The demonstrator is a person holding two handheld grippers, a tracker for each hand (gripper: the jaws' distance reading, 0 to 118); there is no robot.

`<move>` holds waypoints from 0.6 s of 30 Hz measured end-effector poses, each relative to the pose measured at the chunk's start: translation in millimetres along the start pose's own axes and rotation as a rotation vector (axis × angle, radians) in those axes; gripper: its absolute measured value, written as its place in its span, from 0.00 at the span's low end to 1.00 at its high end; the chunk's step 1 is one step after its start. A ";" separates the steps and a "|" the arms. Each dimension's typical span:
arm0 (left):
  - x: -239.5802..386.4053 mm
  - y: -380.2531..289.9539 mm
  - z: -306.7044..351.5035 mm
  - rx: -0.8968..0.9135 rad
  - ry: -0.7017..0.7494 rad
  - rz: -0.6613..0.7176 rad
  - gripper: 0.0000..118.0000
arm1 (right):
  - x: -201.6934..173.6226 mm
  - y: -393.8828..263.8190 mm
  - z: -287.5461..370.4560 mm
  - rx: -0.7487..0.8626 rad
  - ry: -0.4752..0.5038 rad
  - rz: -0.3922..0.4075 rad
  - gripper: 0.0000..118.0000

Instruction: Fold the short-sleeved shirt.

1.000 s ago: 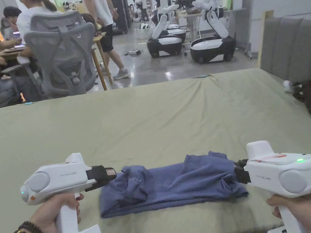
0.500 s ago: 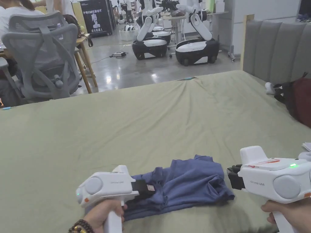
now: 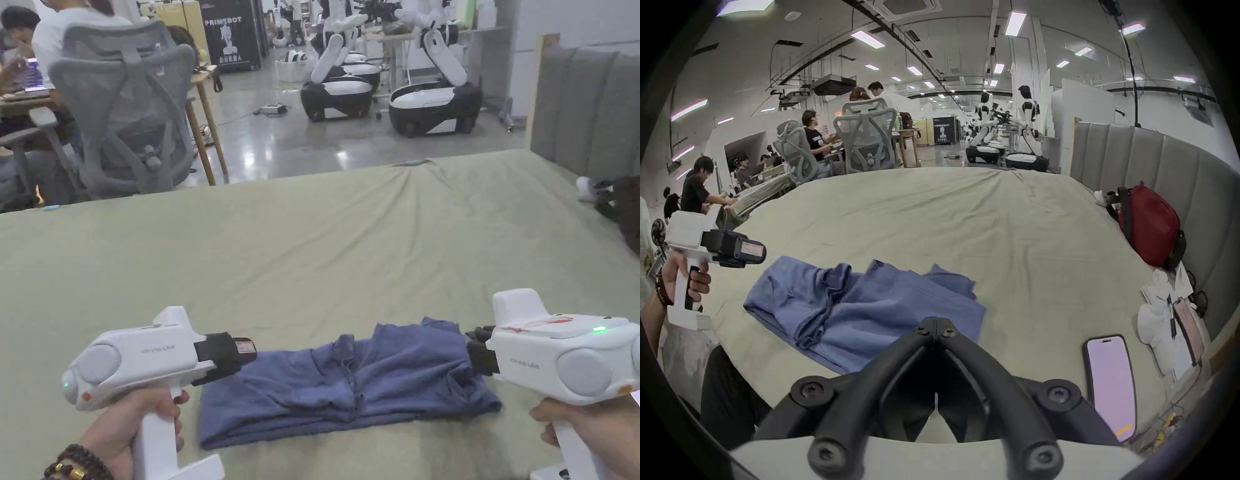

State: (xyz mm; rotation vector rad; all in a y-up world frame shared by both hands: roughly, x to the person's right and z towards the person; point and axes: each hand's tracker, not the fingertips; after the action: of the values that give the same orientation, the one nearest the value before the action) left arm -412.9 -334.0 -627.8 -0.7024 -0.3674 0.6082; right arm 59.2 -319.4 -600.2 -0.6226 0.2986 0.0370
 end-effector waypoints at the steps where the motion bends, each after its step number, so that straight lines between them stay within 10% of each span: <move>1: -4.3 1.2 8.7 0.015 0.023 0.009 0.00 | -3.6 1.1 -2.2 0.002 0.008 0.003 0.00; 5: -14.9 2.4 26.7 0.024 0.000 0.008 0.28 | -15.6 3.6 -10.5 0.002 0.035 0.006 0.00; 6: -18.0 1.8 25.5 0.024 0.006 0.010 0.50 | -18.3 3.4 -10.8 0.001 0.042 0.008 0.00; 7: -21.9 -0.1 22.3 0.017 0.026 0.010 0.93 | -20.5 2.7 -10.7 0.000 0.050 0.011 0.00; 8: -26.3 -3.6 22.9 0.026 0.030 0.014 1.00 | -21.9 1.7 -9.9 -0.002 0.058 0.014 0.00; 18: -55.4 -31.0 -40.5 -0.021 -0.028 0.101 0.86 | -12.5 -7.8 -10.8 -0.037 0.030 0.020 0.00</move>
State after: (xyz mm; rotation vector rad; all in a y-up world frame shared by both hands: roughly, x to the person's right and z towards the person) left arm -422.7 -407.4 -641.3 -0.7362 -0.3664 0.7115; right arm 45.3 -331.3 -600.5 -0.6577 0.3335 0.0525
